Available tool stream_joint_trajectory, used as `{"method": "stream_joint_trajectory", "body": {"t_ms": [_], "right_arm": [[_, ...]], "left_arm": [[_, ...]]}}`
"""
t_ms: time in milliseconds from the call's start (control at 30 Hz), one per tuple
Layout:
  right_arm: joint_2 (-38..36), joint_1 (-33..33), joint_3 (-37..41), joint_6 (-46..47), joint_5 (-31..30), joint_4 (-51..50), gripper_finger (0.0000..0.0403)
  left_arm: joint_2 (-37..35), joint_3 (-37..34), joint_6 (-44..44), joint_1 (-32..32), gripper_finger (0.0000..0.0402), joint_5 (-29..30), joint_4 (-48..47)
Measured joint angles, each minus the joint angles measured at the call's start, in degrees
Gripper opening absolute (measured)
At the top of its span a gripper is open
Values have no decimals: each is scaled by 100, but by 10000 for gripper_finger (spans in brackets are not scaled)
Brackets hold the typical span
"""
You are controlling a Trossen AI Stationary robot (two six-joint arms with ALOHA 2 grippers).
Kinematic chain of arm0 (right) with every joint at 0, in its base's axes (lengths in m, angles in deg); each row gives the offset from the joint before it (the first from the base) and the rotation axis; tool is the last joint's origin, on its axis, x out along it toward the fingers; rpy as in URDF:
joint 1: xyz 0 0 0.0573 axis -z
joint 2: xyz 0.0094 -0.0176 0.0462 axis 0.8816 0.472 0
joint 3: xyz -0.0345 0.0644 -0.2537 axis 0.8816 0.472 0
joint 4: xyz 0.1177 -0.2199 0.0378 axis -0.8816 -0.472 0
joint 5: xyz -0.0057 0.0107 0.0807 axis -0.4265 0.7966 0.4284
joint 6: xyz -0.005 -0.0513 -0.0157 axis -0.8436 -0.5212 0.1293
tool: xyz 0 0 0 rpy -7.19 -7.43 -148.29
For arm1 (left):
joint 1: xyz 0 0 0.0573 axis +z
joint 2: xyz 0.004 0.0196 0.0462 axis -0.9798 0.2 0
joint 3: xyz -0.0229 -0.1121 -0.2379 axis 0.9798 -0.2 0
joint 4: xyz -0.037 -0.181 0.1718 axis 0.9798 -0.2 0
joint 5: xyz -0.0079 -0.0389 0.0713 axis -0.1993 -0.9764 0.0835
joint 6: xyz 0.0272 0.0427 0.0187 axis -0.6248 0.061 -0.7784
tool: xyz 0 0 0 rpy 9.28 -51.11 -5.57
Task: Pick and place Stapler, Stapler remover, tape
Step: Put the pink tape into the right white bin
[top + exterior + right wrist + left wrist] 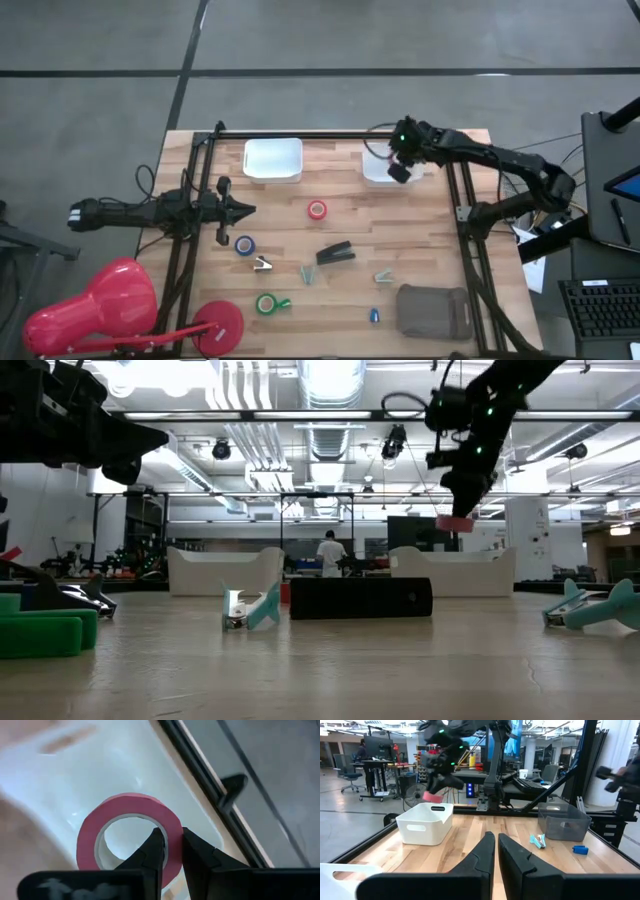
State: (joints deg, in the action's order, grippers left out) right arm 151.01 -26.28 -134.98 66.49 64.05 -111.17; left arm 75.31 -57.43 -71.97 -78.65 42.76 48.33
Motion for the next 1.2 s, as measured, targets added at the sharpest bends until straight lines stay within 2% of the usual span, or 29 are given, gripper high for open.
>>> {"method": "stream_joint_trajectory", "body": {"t_ms": [200,533,1200], "right_arm": [[770,623,-179,71,41,-64,53],[1788,738,-648,183,30,-555,54],[1938,734,-623,222,-38,-574,56]], "left_arm": [[0,2,0,0,28,0,0],[0,0,0,0,28,2,0],[-1,0,1,0,28,1,0]]}}
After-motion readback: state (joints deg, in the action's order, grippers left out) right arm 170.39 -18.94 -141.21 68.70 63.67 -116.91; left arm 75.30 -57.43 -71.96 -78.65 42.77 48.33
